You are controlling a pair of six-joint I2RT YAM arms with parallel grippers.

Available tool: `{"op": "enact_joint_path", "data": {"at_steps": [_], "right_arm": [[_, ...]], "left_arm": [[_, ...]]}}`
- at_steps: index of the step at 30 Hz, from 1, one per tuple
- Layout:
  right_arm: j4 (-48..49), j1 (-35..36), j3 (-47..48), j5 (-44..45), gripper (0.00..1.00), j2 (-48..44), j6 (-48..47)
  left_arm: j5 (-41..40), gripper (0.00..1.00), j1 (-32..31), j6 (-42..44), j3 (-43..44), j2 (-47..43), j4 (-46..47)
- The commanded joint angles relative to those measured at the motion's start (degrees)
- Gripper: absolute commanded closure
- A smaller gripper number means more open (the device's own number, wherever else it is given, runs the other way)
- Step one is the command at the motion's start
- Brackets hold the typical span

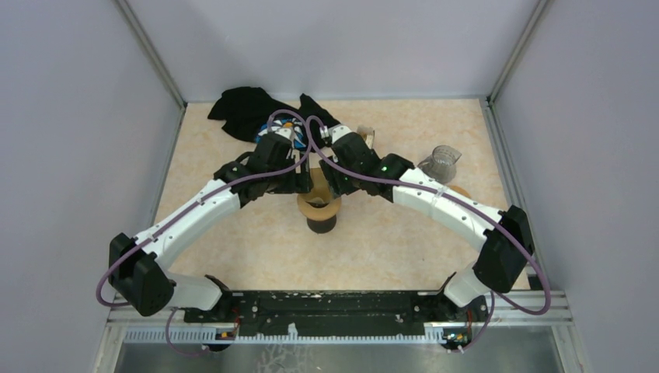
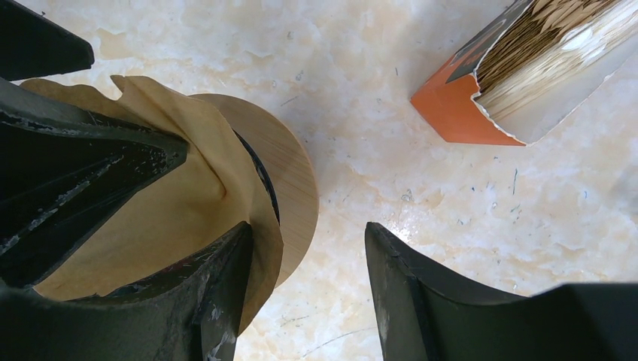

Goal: Place the coffee filter in the dripper
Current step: Place the coffee filter in the coffee dripper.

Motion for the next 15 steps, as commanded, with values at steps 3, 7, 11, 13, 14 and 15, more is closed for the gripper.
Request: {"op": "enact_joint_path", "data": {"at_steps": [3,7,11,13,14,15], "right_arm": [[0.12,0.53,0.98,1.57,0.44,-1.07,0.06],[0.15,0.49,1.11,1.45,0.44,-1.01,-0.1],[0.13,0.52,1.17,1.31,0.44,-0.98,-0.11],[0.17,0.54,1.11,1.23,0.44,-0.98,-0.11],[0.21,0.57,1.15,1.18,0.44,-0.98,-0.11],[0.22,0.51,1.12,1.15,0.44,-1.0,-0.11]], "left_arm": [[-2.07,0.12,0.32,-0.28,-0.9,-2.16,-1.27],[0.69,0.1,0.32,0.05,-1.15,-4.02,-0.53],[5.9,0.07,0.32,0.57,-1.77,-6.0,0.94],[7.94,0.06,0.32,0.31,-2.1,-6.34,1.33],[8.74,0.05,0.32,0.22,-2.18,-6.25,1.23],[9.37,0.05,0.32,0.16,-2.25,-5.99,1.15]]}}
